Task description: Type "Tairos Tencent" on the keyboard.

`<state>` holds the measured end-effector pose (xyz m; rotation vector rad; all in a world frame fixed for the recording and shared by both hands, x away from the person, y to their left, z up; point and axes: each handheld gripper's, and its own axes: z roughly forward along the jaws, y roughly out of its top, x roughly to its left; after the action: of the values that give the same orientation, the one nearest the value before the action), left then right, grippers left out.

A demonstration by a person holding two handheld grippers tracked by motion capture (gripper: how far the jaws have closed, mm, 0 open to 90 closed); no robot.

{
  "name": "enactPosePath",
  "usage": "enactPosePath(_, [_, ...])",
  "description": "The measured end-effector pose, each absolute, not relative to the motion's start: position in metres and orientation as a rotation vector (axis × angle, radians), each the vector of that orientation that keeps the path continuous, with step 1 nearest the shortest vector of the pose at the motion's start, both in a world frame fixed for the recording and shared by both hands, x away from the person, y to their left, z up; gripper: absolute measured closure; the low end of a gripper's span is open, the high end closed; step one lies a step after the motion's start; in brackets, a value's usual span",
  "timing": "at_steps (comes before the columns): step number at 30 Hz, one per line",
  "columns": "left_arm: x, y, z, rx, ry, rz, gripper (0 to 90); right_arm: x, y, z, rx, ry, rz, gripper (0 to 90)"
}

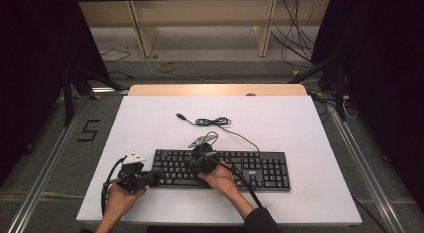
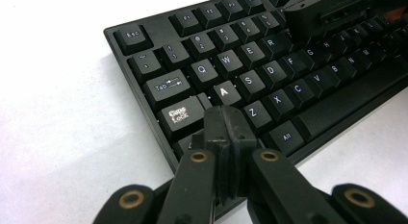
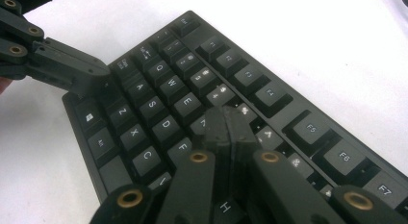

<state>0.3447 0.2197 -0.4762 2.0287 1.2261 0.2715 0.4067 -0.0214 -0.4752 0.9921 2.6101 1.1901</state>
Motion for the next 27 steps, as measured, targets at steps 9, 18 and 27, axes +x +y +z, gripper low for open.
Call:
enactPosePath(9, [0.3451,0.219,-0.4772,2.027,1.23,0.267,89.4,0.4072,-0.0209,-0.4763,0.995,2.609,1.183,90.0])
enactPosePath(18, [0.3465,0.2191,-0.4789,2.045,1.229,0.256,89.7,0.4058,-0.0193,-0.4795,1.006,2.604,1.16,90.0])
enactPosePath(27, [0.3459,0.2198,-0.478,2.028,1.226,0.256,89.4,0.4039,-0.0197,-0.4782,1.027,2.599,1.165,90.0])
